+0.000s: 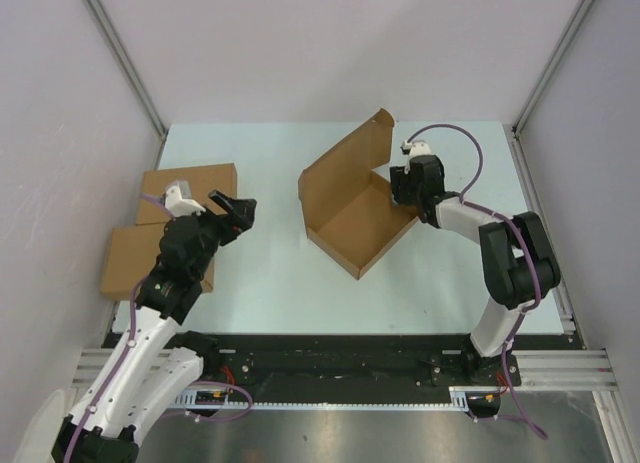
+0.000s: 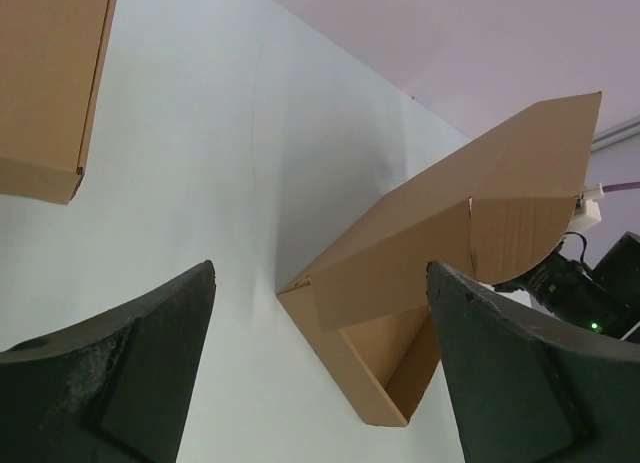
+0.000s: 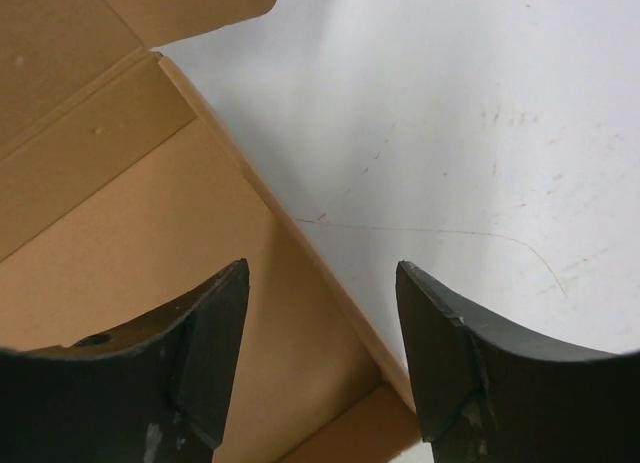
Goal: Fold the paper box
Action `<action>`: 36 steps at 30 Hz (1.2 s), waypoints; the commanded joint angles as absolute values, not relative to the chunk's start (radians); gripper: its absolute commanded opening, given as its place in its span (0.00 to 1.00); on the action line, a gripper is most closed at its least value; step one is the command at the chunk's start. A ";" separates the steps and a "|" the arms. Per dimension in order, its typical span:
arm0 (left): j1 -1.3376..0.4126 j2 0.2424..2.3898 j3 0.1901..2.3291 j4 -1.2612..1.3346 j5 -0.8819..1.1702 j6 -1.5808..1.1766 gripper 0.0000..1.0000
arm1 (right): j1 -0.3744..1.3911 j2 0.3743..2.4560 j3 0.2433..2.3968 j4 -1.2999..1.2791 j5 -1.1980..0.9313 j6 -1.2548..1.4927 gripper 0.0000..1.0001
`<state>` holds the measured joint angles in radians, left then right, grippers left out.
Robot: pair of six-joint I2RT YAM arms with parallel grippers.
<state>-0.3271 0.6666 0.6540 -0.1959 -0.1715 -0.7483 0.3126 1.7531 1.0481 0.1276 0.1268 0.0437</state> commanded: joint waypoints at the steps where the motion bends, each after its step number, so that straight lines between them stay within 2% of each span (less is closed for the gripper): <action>1: -0.336 0.655 0.634 -0.175 -0.143 -0.738 0.90 | 0.310 1.801 1.110 0.123 0.113 0.047 0.62; 6: -0.348 0.661 0.581 -0.130 -0.101 -0.759 0.88 | 0.302 1.795 1.114 0.049 0.187 0.116 0.45; 7: -0.354 0.670 0.577 -0.127 -0.097 -0.764 0.88 | 0.302 1.795 1.114 0.034 0.207 0.153 0.38; 10: -0.365 0.698 0.569 -0.121 -0.068 -0.778 0.86 | 0.290 1.784 1.114 -0.057 0.242 0.249 0.26; 16: -0.385 0.784 0.560 -0.121 -0.020 -0.793 0.85 | 0.301 1.747 1.103 -0.227 0.282 0.395 0.10; 23: -0.413 0.972 0.621 -0.066 -0.008 -0.792 0.86 | 0.365 1.678 1.057 -0.236 0.316 0.414 0.09; 30: -0.430 1.244 0.764 0.052 -0.035 -0.652 0.90 | 0.354 1.693 1.057 -0.215 0.319 0.347 0.18; 36: -0.431 1.471 0.919 0.109 -0.055 -0.580 0.89 | 0.379 1.715 1.057 -0.204 0.330 0.324 0.17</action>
